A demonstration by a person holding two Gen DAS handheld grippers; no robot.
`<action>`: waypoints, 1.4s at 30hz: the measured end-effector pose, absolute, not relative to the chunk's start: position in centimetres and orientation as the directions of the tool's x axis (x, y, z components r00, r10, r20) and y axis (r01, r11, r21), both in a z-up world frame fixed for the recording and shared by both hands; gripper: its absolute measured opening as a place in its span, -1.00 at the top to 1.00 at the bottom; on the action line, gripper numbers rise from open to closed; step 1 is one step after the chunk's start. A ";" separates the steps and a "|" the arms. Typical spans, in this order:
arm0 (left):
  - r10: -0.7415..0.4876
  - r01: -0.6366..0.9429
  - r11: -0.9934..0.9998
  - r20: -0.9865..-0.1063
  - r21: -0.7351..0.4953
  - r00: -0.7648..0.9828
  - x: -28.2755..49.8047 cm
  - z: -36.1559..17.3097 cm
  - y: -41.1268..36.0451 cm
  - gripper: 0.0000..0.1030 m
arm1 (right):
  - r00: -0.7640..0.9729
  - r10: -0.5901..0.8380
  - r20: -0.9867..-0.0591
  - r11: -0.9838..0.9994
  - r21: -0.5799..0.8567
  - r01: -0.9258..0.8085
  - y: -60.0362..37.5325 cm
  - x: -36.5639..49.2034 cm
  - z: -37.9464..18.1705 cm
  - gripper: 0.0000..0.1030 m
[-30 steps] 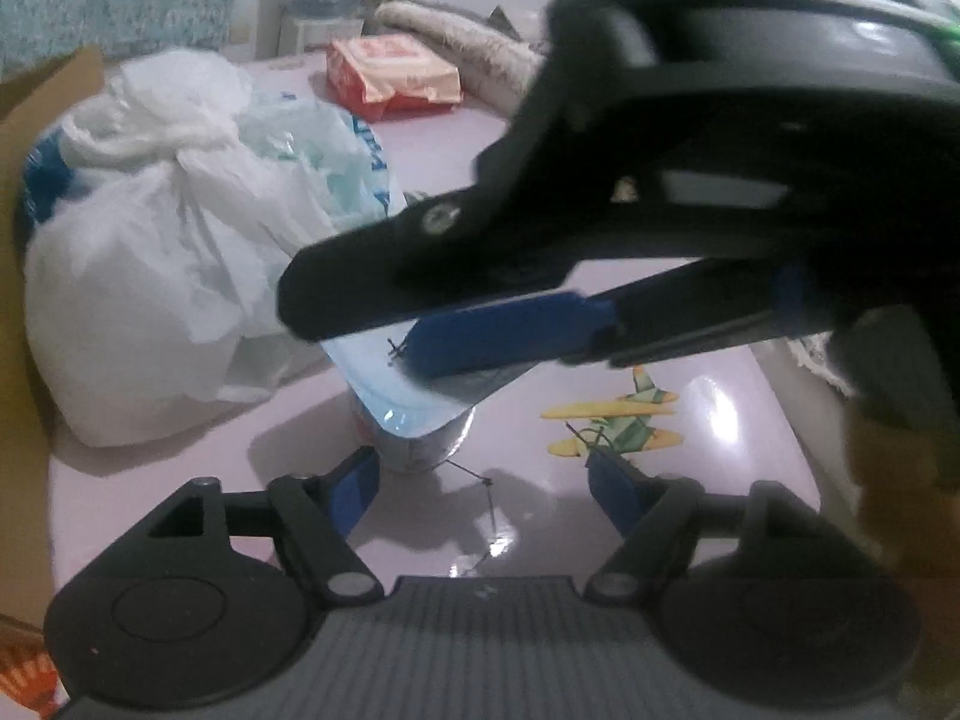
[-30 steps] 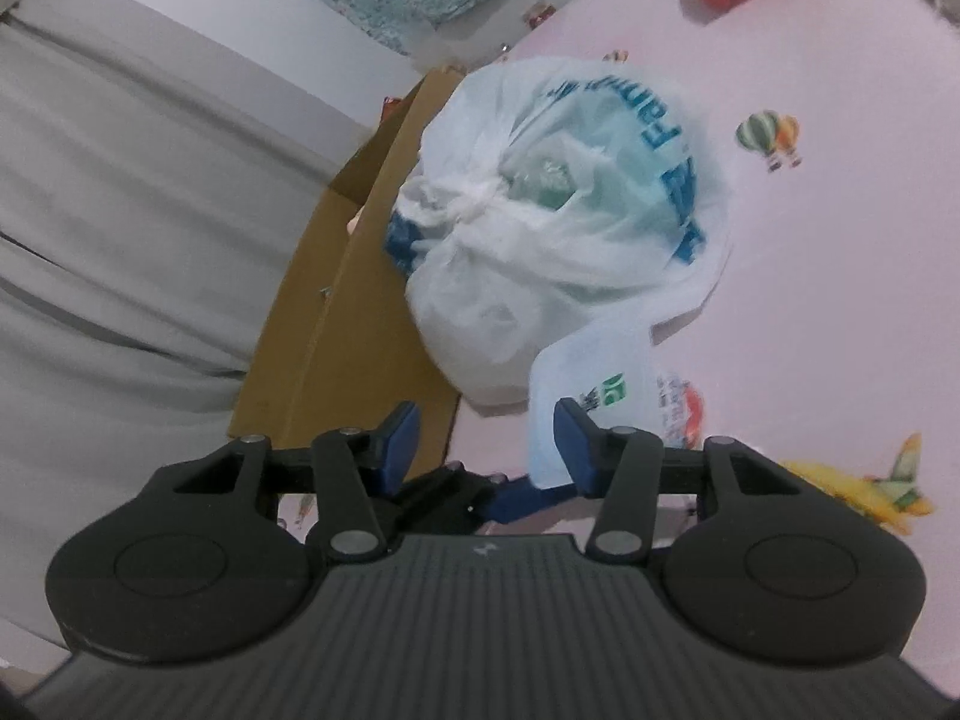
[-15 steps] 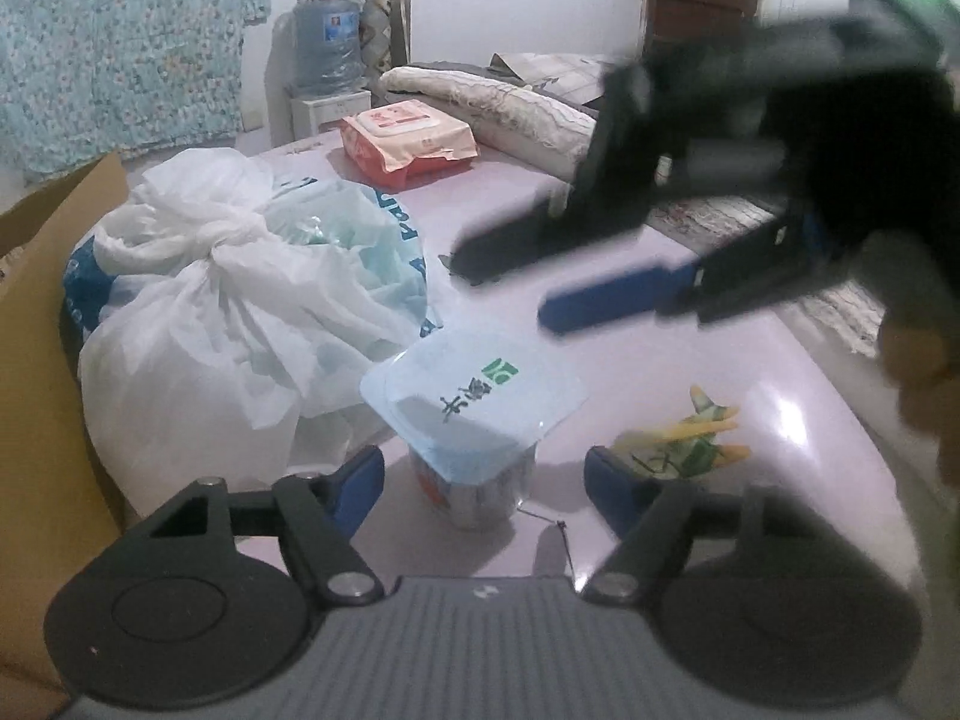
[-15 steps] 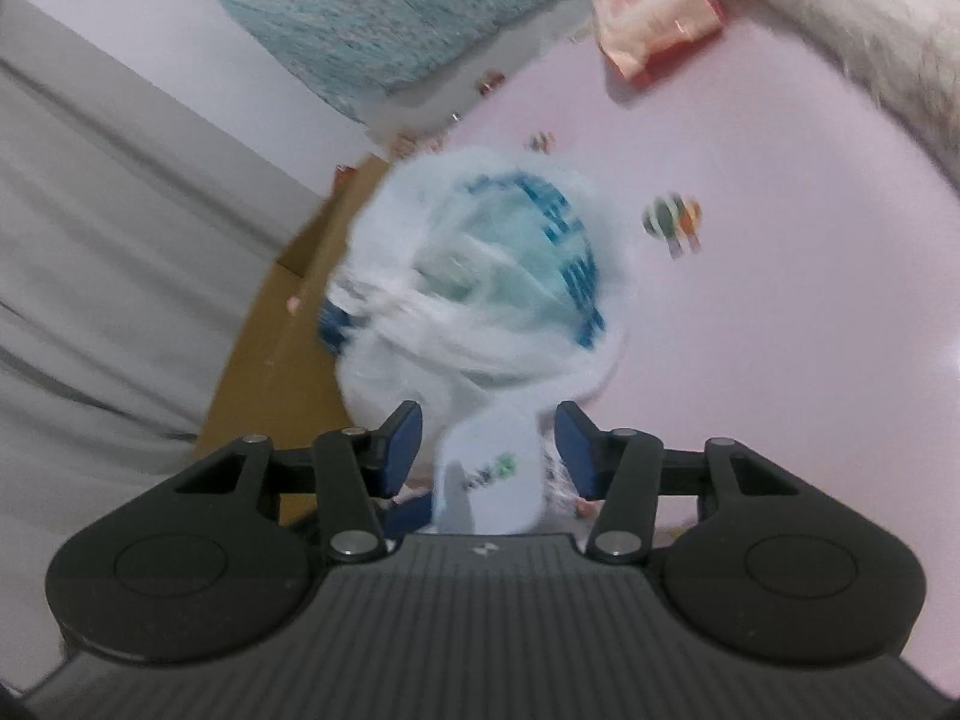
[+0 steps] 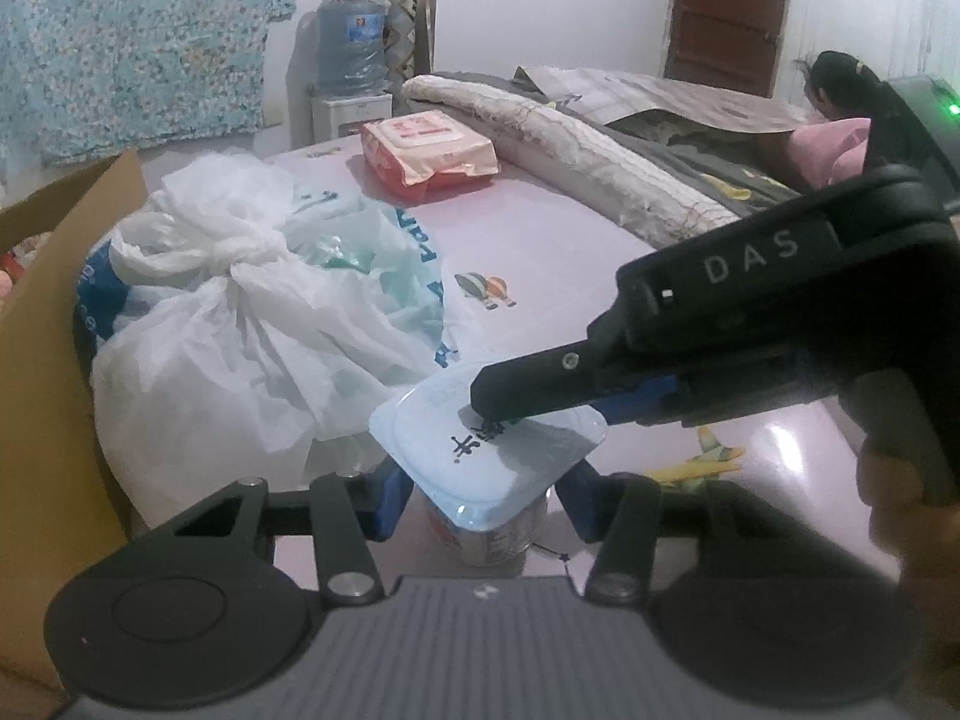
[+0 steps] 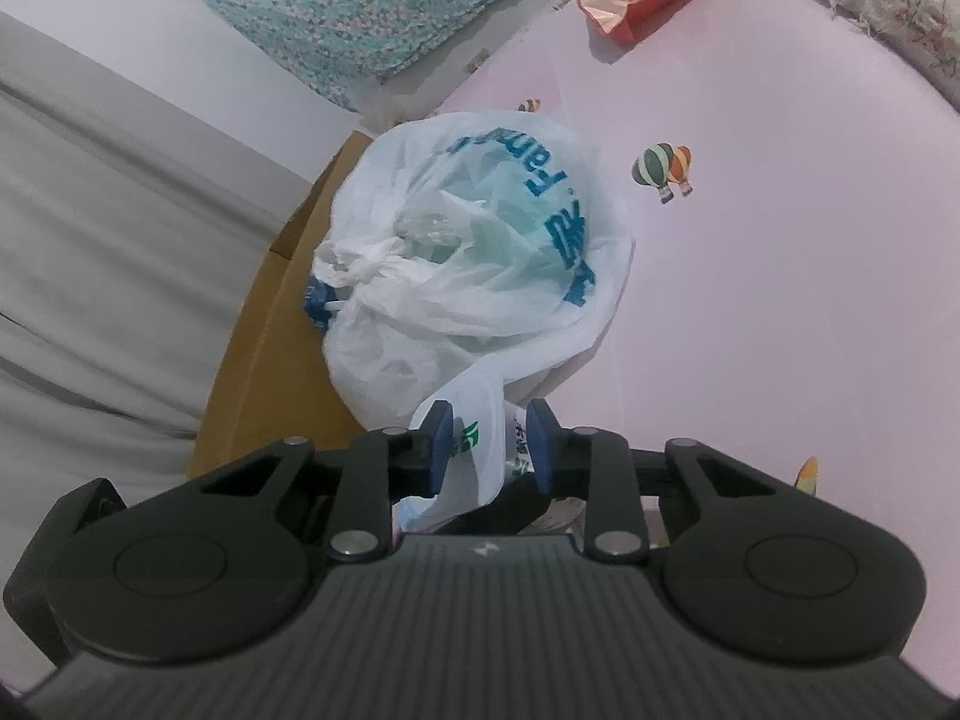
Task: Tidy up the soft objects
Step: 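Carry the yogurt cup into the cardboard box and open both grippers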
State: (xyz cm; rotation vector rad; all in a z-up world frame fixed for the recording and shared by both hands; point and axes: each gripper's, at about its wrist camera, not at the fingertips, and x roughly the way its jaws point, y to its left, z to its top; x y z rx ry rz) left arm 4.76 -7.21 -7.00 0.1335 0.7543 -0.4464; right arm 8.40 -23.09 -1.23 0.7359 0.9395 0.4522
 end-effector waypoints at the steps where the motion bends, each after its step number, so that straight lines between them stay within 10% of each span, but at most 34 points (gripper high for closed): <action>1: -0.345 0.437 0.898 -0.679 -0.038 0.648 4.5 -6.6 -7.1 -0.02 | 0.531 0.640 -0.556 0.677 0.734 -0.047 -23.0 8.1 -0.6 0.50; 17: -0.164 0.197 0.980 -0.477 0.020 0.863 1.1 5.4 2.3 -0.02 | 0.483 0.765 -0.426 0.628 0.658 -0.415 -11.5 10.8 12.4 0.48; 42: -0.184 -0.047 0.963 -0.778 -0.264 0.600 5.8 -1.2 14.9 -0.05 | 0.068 0.629 -0.774 0.713 0.540 -0.446 4.4 18.4 7.2 0.09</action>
